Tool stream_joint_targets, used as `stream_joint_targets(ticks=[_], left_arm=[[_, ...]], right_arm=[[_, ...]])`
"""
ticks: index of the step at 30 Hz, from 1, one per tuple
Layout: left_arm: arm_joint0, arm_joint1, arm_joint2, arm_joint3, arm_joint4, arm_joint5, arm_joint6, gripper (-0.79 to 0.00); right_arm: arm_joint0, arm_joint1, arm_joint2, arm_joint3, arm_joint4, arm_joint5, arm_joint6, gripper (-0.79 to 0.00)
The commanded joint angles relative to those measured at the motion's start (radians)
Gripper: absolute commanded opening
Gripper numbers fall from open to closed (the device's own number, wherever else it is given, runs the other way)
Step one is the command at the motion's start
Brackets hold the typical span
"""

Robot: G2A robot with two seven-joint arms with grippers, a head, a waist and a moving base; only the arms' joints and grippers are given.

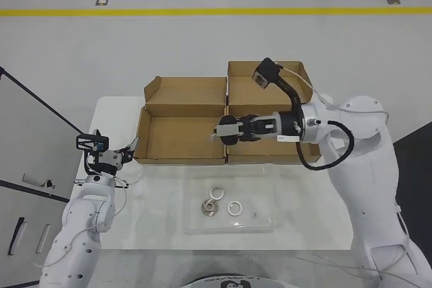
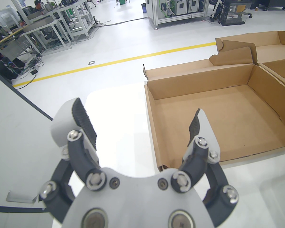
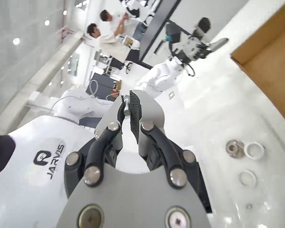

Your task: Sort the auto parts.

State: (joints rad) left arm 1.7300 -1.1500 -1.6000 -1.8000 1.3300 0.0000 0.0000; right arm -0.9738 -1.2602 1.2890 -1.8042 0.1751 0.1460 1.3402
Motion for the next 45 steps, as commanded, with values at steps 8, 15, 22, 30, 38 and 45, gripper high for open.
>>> stream_joint_targets(ticks=[8, 15, 22, 30, 38, 45], left_arm=[[0.0, 0.0, 0.0, 0.0, 0.0, 0.0, 0.0, 0.0], [0.0, 0.0, 0.0, 0.0, 0.0, 0.0, 0.0, 0.0], [0.0, 0.0, 0.0, 0.0, 0.0, 0.0, 0.0, 0.0], [0.0, 0.0, 0.0, 0.0, 0.0, 0.0, 0.0, 0.0], [0.0, 0.0, 0.0, 0.0, 0.0, 0.0, 0.0, 0.0], [0.0, 0.0, 0.0, 0.0, 0.0, 0.0, 0.0, 0.0]], right_arm=[[0.019, 0.039, 0.03, 0.007, -0.266, 0.116, 0.047, -0.785], [0.057, 0.067, 0.034, 0.051, -0.419, 0.13, 0.125, -0.785], [0.13, 0.091, -0.026, 0.116, -0.599, 0.103, 0.196, -0.785], [0.248, 0.131, -0.172, 0.257, -0.736, 0.051, 0.196, -0.785], [0.362, 0.16, -0.338, 0.437, -0.76, -0.004, 0.196, -0.785], [0.423, 0.158, -0.461, 0.563, -0.765, -0.026, 0.196, -0.785]])
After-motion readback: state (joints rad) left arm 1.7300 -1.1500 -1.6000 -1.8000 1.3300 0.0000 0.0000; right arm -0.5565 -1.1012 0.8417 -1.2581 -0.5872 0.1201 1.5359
